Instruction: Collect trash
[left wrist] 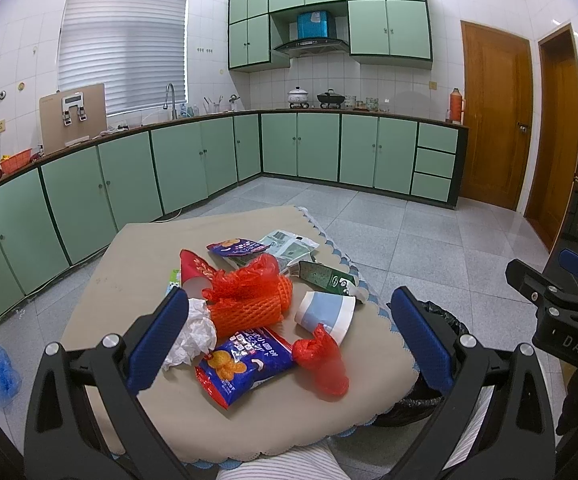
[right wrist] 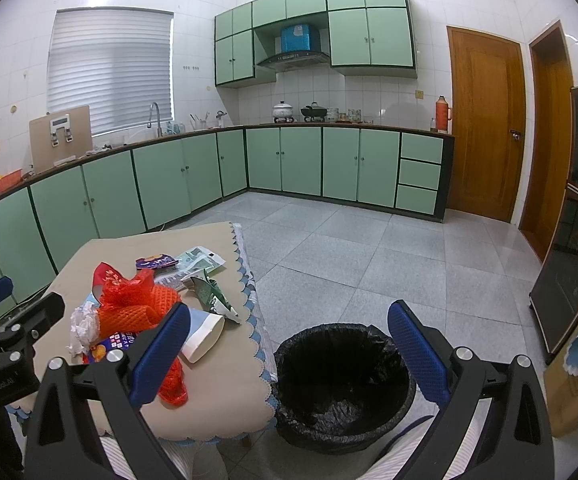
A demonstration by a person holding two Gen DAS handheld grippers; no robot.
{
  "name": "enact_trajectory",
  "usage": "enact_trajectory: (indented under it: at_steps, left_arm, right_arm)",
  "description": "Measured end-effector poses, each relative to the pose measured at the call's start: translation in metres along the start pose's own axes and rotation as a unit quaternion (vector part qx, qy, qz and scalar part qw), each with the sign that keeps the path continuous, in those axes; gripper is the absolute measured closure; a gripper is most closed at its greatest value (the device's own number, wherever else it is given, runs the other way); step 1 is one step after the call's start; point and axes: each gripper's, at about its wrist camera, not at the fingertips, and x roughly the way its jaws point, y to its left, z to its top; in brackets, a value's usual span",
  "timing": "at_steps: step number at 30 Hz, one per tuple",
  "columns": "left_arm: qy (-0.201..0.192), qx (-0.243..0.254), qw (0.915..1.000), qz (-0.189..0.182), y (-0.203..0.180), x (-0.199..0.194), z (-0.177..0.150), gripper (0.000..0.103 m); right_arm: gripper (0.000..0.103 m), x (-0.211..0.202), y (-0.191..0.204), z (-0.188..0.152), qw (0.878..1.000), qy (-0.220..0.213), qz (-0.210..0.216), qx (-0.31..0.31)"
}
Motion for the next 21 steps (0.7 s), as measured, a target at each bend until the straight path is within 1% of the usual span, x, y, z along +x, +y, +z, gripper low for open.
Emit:
enact_trajectory:
  at_steps: [11,13,14,21]
  left_arm:
    - [0.001,0.000,1.0000,0.000,-0.0001,0.0003,0.0004,0.005]
    - [0.001,0.000,1.0000,0.000,0.0005,-0.0044,0.0051,0.005]
    - [0.001,0.000,1.0000,0.000,-0.0007,0.0007,-0.0009,0.005]
    - [0.002,-0.001,1.0000,0.000,0.0000,0.0031,-0.0041,0.005]
  right_arm:
    - [0.006,-0.0001,0.0003,0.0006,1.000,0.001,0.000,0.001]
    - [0.006,0.0011,-0.0062,-0.0021,1.000,0.001,0.000,0.001]
    - [0.006,0.0007,-0.0042,-0.0028,1.000,0.001,0.000,0.001]
    - [0.006,0.0017,-0.0020,-0.0023,1.000,0.002,0.000,0.001]
